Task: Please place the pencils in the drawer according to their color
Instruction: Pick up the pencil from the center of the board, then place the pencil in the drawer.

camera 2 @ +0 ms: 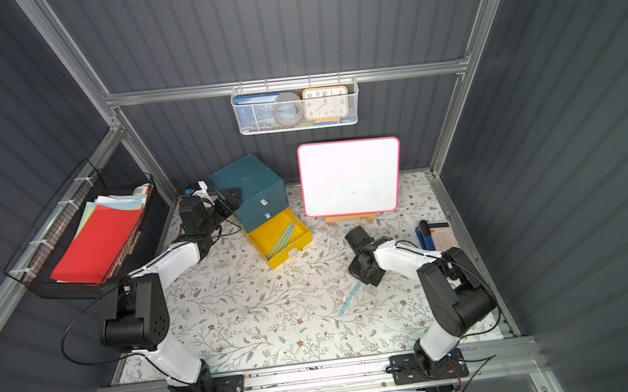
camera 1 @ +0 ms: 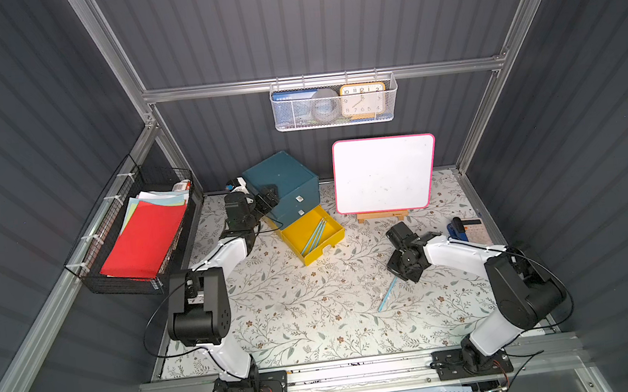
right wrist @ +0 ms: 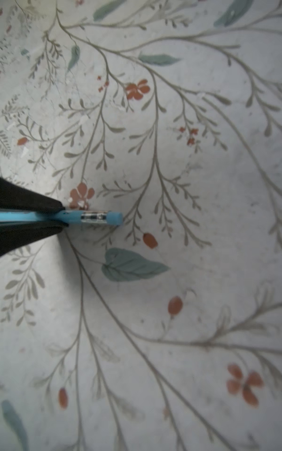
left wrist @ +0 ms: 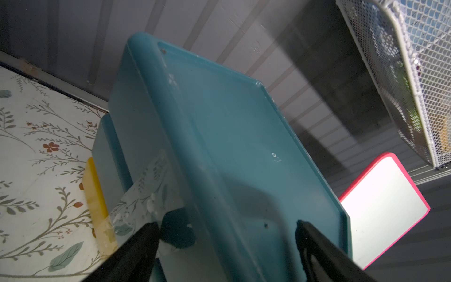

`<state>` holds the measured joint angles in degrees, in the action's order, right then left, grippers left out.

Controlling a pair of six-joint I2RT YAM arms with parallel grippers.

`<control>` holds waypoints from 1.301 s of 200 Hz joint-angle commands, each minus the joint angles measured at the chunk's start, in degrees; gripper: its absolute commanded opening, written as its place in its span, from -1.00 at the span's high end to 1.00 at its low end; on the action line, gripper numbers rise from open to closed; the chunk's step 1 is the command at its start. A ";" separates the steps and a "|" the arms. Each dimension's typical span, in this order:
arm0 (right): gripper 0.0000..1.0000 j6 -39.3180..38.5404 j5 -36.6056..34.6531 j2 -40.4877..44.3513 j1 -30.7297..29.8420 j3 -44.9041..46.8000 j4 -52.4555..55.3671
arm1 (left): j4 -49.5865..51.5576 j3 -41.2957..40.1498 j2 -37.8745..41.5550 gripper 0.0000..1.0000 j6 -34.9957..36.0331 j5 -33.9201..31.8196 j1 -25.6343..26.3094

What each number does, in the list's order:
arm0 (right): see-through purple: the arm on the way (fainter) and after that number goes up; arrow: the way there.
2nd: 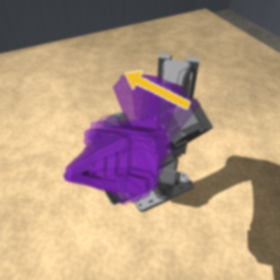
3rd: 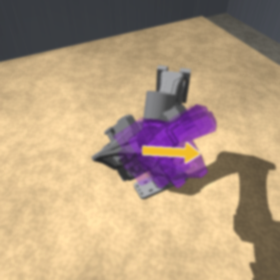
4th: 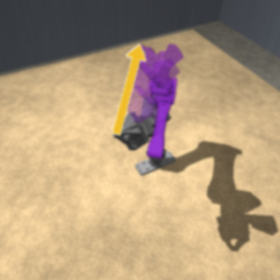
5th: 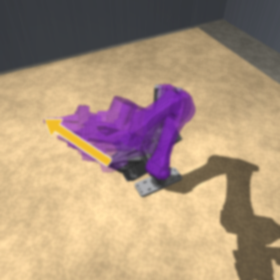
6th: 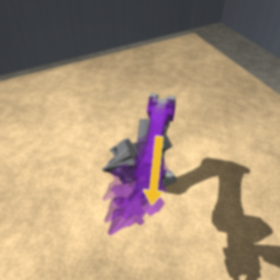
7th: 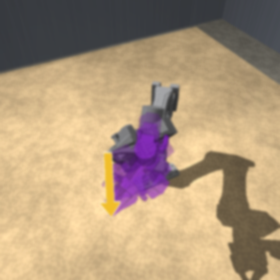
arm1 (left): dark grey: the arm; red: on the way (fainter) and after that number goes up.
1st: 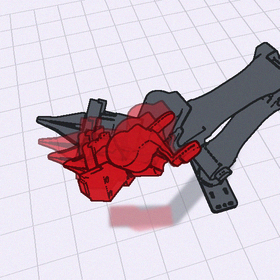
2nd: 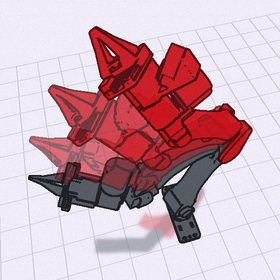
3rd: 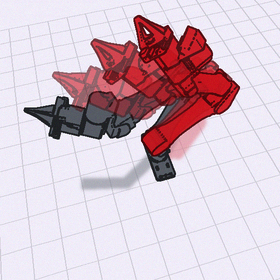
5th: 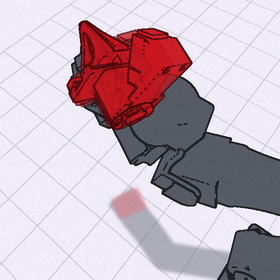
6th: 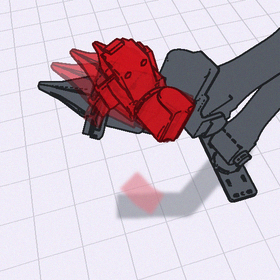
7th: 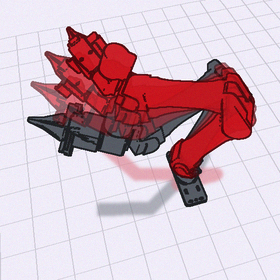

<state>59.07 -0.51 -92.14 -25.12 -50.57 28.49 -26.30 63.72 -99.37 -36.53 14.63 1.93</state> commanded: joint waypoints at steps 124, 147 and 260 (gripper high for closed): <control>1.00 -2.55 9.71 -12.44 -7.49 -27.01 -2.15 | 1.52 -0.38 0.32 -0.83 1.28 2.10 0.46; 1.00 -2.82 10.35 -16.64 -8.43 -34.18 -1.97 | 1.84 -0.17 0.32 -0.83 1.34 2.14 0.44; 1.00 -0.63 17.61 -36.51 -9.98 -59.15 -3.70 | 2.33 0.48 -0.30 -0.83 1.64 2.04 0.44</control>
<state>57.69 14.72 -125.45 -35.09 -105.78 24.86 -26.17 63.72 -99.37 -36.51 14.61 1.93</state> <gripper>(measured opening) 0.091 0.917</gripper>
